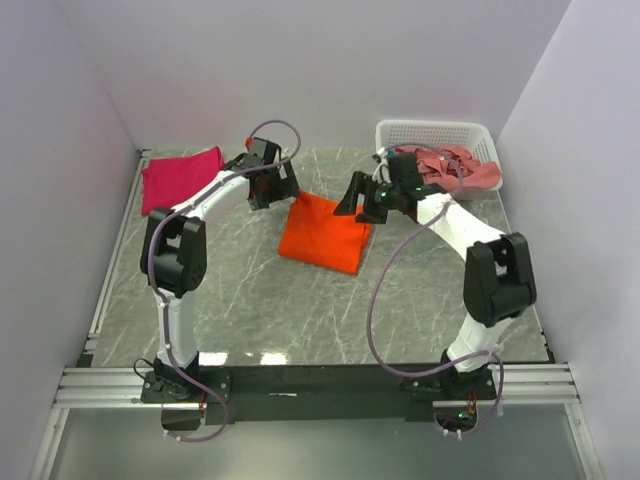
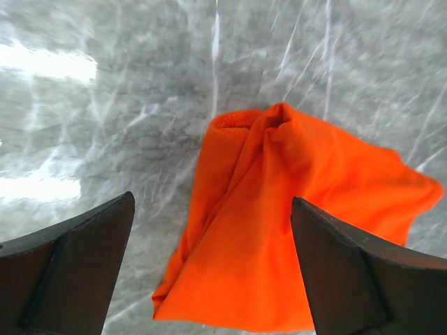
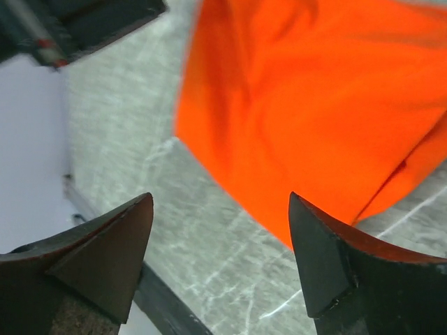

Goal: Fold and stack the t-shirts
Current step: Fold the tshirt, then neatly place the folded tshirt to the corner

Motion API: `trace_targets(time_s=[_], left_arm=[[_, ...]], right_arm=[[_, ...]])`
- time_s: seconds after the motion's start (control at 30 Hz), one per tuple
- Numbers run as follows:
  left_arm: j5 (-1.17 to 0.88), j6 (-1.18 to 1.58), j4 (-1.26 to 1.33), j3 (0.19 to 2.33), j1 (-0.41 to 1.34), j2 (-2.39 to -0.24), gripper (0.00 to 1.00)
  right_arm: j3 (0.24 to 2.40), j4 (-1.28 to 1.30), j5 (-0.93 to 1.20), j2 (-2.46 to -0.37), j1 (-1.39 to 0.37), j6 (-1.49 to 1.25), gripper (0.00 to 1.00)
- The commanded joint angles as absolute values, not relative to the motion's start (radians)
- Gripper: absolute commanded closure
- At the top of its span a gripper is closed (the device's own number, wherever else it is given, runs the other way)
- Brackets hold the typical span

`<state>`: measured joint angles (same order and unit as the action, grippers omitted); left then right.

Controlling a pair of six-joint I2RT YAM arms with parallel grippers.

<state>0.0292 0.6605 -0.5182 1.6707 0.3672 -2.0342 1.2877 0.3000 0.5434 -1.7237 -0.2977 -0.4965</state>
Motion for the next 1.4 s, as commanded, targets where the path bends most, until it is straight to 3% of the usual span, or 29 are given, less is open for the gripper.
trace_targets(time_s=[0.0,0.17,0.43,0.63,0.8,0.9,0.93,0.97,1.13,1.37], left_arm=[[-0.037,0.633,-0.518,1.706,0.37,-2.127,0.01],[-0.077,0.643,-0.508,1.691,0.371,-2.154,0.01],[-0.112,0.64,-0.468,1.611,0.376,-2.134,0.01],[-0.124,0.652,-0.43,1.537,0.388,-2.111,0.08],[-0.107,0.667,-0.436,1.506,0.394,-2.125,0.4],[-0.071,0.669,-0.454,1.506,0.4,-2.14,0.7],[-0.061,0.667,-0.463,1.52,0.4,-2.144,0.89],[-0.028,0.664,-0.494,1.531,0.402,-2.148,0.99],[0.138,0.62,-0.554,1.606,0.405,-2.119,0.99],[0.504,0.418,-0.566,1.672,0.402,-2.034,0.99]], right_arm=[[1.36,0.366,0.407,-1.818,-0.293,-0.463,0.15],[1.419,0.436,0.325,-1.975,-0.291,-0.433,0.15],[1.469,0.397,0.364,-2.094,-0.308,-0.4,0.15],[1.537,0.426,0.348,-2.154,-0.354,-0.416,0.15],[1.54,0.402,0.359,-2.148,-0.357,-0.452,0.16],[1.539,0.405,0.362,-2.112,-0.356,-0.449,0.16],[1.534,0.405,0.357,-2.076,-0.356,-0.446,0.16],[1.519,0.413,0.353,-2.053,-0.356,-0.443,0.16],[1.402,0.384,0.304,-1.802,-0.356,-0.42,0.16],[1.025,0.295,0.169,-1.393,-0.354,-0.466,0.16]])
